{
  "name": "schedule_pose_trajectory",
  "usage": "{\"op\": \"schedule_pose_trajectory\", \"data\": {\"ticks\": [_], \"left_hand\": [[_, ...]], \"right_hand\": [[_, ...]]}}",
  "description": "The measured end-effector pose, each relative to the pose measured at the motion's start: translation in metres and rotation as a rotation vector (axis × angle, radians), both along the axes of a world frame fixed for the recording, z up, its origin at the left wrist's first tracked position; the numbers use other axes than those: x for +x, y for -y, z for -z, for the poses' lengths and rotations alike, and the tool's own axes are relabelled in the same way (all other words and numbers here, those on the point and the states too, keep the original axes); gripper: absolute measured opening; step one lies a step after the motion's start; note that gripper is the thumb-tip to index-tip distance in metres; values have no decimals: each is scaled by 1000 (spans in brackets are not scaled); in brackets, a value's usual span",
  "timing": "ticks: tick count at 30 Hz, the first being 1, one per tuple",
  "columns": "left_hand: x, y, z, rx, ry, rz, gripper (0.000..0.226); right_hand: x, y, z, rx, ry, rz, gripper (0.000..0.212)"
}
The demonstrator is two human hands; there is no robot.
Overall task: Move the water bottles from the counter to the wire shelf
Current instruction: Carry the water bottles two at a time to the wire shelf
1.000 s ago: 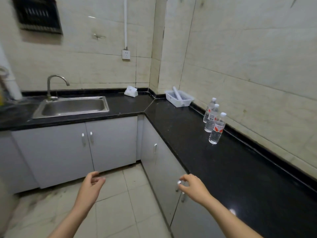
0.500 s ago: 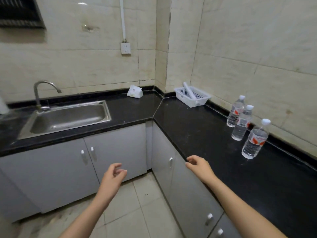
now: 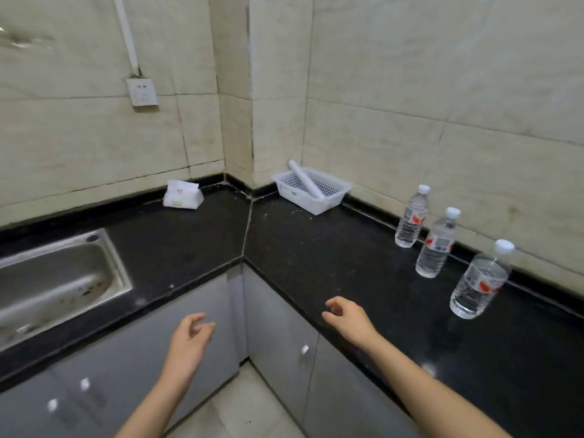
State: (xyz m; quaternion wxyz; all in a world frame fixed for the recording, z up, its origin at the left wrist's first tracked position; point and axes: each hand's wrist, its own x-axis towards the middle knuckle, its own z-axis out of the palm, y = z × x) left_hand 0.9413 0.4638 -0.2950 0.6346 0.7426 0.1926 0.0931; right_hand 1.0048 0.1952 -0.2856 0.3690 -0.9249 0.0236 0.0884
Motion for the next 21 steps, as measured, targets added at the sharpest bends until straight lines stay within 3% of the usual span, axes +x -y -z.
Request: {"op": "schedule_pose_trajectory", "data": {"ticks": [7,9,15,21], "left_hand": [[139,-16,-25,7,62,321,24],[198,-6,-23,-10,-14,512,24],[200,28,7,-54,-55,566,20],[239,122,45,-29,-193,838,21]], "right_hand": [[22,14,-21,10,-20,419,34],[24,17,-10,-27,-30,634,32],[-2,14,7,4,-81,728,30],[12,52,30,19,-50,942,26]]}}
